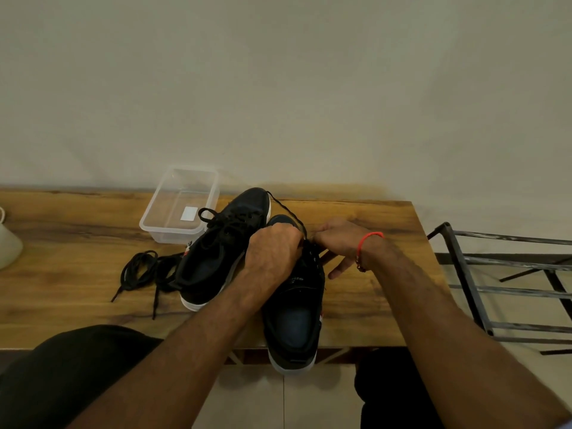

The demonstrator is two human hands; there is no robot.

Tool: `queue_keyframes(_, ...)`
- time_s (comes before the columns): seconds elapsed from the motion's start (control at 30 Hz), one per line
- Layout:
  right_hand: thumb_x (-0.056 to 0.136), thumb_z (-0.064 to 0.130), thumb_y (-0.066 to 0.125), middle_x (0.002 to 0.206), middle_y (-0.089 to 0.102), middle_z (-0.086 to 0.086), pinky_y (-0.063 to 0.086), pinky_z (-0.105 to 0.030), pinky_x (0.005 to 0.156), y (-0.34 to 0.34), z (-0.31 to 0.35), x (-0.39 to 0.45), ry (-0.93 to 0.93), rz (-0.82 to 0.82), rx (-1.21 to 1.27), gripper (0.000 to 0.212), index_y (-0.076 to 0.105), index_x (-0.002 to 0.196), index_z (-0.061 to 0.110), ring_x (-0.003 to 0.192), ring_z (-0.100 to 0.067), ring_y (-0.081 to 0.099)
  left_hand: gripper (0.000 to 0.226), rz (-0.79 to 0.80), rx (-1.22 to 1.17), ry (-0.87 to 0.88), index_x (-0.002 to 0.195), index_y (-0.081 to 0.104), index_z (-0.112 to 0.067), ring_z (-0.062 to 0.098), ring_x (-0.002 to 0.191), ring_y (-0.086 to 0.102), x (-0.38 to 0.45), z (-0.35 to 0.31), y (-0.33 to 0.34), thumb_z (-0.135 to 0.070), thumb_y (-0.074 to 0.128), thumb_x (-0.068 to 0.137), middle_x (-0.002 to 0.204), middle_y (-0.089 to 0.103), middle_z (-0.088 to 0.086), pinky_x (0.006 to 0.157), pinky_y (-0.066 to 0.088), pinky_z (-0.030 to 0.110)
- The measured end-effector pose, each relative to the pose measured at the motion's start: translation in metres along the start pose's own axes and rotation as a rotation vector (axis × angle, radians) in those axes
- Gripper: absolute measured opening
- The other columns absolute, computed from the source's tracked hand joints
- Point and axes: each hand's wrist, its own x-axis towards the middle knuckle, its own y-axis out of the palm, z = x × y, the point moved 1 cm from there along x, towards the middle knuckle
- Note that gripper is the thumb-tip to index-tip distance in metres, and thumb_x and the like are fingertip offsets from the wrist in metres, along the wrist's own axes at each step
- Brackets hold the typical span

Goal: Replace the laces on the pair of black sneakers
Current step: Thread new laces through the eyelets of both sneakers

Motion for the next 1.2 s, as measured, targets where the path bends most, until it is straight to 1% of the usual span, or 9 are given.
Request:
queue_keyframes(0.43,0.1,0.021,0.06,0.106,0.071,-0.004,0.062,-0.043,0.074,-0.002,-0.008,0.011,-0.041,-0.065,-0.048,0.013,0.068,0.101,0.012,0.096,-0.021,0.068,0.016,0.024,-0.353,-0.086,0.109,0.076,-0.031,0.017,0.094,0.068,-0.003,0.011,0.007,-0.034,0.067,0.096,0.099,0.075,-0.006,0.083,0.059,0.04)
queue_keyframes(0.53,0.099,0.024,0.06,0.107,0.071,-0.004,0.061,-0.042,0.073,-0.006,-0.007,0.006,-0.021,-0.075,0.016,0.014,0.066,0.096,0.012,0.095,-0.022,0.068,0.034,0.015,-0.353,-0.067,0.124,0.067,-0.032,0.018,0.112,0.062,-0.001,0.016,0.003,-0.037,0.072,0.091,0.118,0.07,-0.007,0.097,0.051,0.041)
queue_keyframes(0.6,0.099,0.024,0.057,0.104,0.072,-0.009,0.062,-0.046,0.075,-0.016,-0.005,0.003,-0.029,-0.211,0.218,0.018,0.063,0.093,0.008,0.091,-0.024,0.07,0.063,0.073,-0.258,-0.073,0.143,0.05,-0.033,0.026,0.13,0.046,0.0,0.023,-0.001,-0.042,0.076,0.086,0.144,0.051,-0.003,0.108,0.037,0.045)
queue_keyframes(0.7,0.101,0.016,0.045,0.093,0.07,-0.018,0.058,-0.053,0.085,-0.042,-0.003,-0.002,-0.141,-0.429,0.947,0.022,0.053,0.083,0.007,0.082,-0.03,0.071,0.097,0.225,-0.245,-0.195,0.157,0.022,-0.032,0.037,0.141,0.029,-0.001,0.035,-0.011,-0.053,0.078,0.081,0.157,0.025,0.008,0.115,0.029,0.052)
queue_keyframes(0.8,0.097,0.011,0.04,0.074,0.061,-0.015,0.06,-0.039,0.062,-0.064,-0.01,-0.012,-0.302,-0.424,1.51,0.016,0.045,0.082,0.007,0.054,-0.022,0.056,0.11,0.291,-0.308,-0.26,0.161,0.008,-0.025,0.039,0.145,0.027,-0.004,0.043,-0.016,-0.058,0.076,0.081,0.159,0.019,0.014,0.115,0.031,0.053)
queue_keyframes(0.9,0.097,0.018,0.05,0.073,0.062,-0.006,0.037,-0.022,0.044,-0.07,-0.019,-0.017,-0.327,-0.625,0.736,0.01,0.056,0.09,0.013,0.045,-0.012,0.042,0.107,0.299,-0.389,-0.25,0.162,0.007,-0.021,0.036,0.145,0.032,-0.01,0.043,-0.02,-0.053,0.074,0.085,0.16,0.017,0.014,0.116,0.036,0.05)
queue_keyframes(1.0,0.098,0.032,0.059,0.094,0.071,0.005,0.048,-0.023,0.068,-0.047,-0.017,-0.012,-0.361,-0.463,-0.26,0.012,0.067,0.105,0.025,0.08,-0.009,0.063,0.067,0.265,-0.438,-0.214,0.156,0.03,-0.015,0.033,0.135,0.046,-0.016,0.043,-0.018,-0.038,0.06,0.1,0.151,0.036,0.015,0.11,0.043,0.044)
queue_keyframes(1.1,0.098,0.03,0.062,0.114,0.067,0.004,0.049,-0.029,0.091,-0.011,-0.011,-0.005,-0.282,-0.114,-0.538,0.027,0.064,0.123,0.023,0.105,-0.014,0.061,0.033,0.218,-0.476,-0.177,0.137,0.056,-0.009,0.029,0.107,0.065,-0.018,0.051,-0.017,-0.016,0.046,0.106,0.122,0.063,0.015,0.093,0.054,0.039)
queue_keyframes(1.2,0.099,0.024,0.06,0.097,0.072,0.001,0.054,-0.034,0.085,-0.001,-0.005,-0.002,-0.27,-0.082,-0.57,0.017,0.067,0.112,0.018,0.093,-0.017,0.066,0.04,0.269,-0.499,-0.179,0.147,0.051,-0.012,0.026,0.113,0.065,-0.026,0.057,-0.02,-0.02,0.047,0.107,0.133,0.063,0.011,0.098,0.052,0.034)
